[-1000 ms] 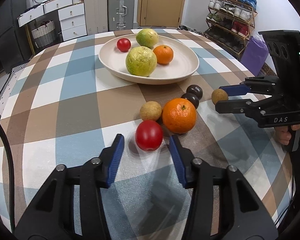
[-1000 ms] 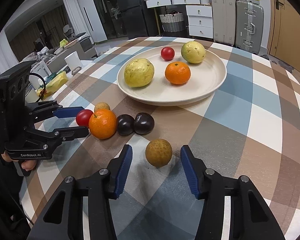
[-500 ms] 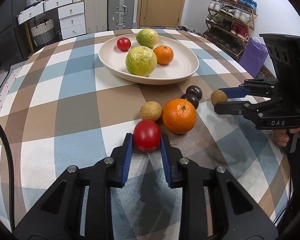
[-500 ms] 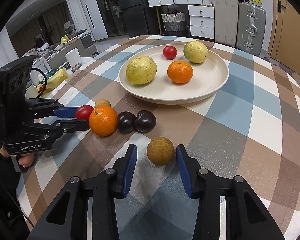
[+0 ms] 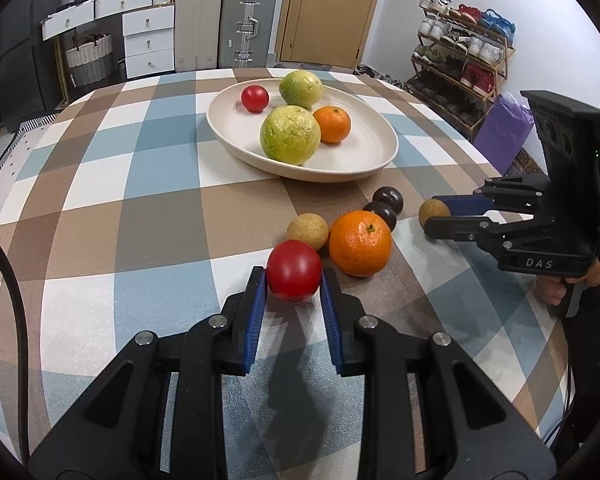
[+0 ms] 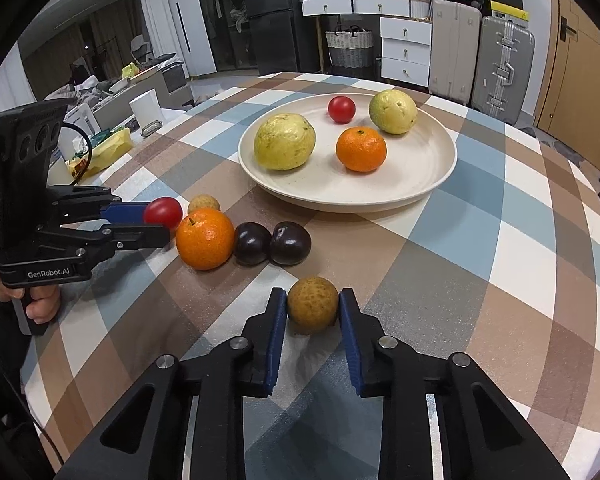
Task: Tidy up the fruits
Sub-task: 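Close the left gripper on the red tomato while the right gripper grasps the brown round fruit, then carry the tomato and brown fruit over the white plate while both grippers open to release them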
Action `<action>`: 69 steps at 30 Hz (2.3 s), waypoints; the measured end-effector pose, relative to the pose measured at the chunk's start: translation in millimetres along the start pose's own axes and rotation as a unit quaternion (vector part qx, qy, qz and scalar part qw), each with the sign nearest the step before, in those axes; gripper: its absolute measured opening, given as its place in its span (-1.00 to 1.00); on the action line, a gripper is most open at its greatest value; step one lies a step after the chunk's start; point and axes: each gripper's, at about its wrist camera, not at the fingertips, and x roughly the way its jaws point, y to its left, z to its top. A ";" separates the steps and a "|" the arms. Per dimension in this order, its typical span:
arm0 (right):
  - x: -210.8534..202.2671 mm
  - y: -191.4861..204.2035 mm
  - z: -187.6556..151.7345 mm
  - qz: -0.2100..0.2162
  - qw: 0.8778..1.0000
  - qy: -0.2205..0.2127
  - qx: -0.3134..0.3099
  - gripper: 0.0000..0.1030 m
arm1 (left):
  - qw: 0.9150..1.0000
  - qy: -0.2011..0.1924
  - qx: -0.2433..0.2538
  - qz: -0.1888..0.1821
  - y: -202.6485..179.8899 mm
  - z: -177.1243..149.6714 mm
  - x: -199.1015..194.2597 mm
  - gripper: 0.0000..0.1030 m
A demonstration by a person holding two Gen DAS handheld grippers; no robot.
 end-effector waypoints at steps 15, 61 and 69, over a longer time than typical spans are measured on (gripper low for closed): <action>-16.3 -4.1 5.9 0.006 0.998 -0.053 0.018 -0.47 | 0.998 -0.058 -0.007 0.005 0.4 2.9 -19.0 -0.53; -29.6 -38.5 51.4 -0.033 0.984 -0.133 0.115 -0.47 | 0.991 -0.126 -0.013 0.050 -1.8 78.7 1.4 -0.53; -19.7 -43.2 64.4 -0.023 0.983 -0.134 0.124 -0.47 | 0.991 -0.120 -0.019 0.055 11.3 93.3 18.8 -0.53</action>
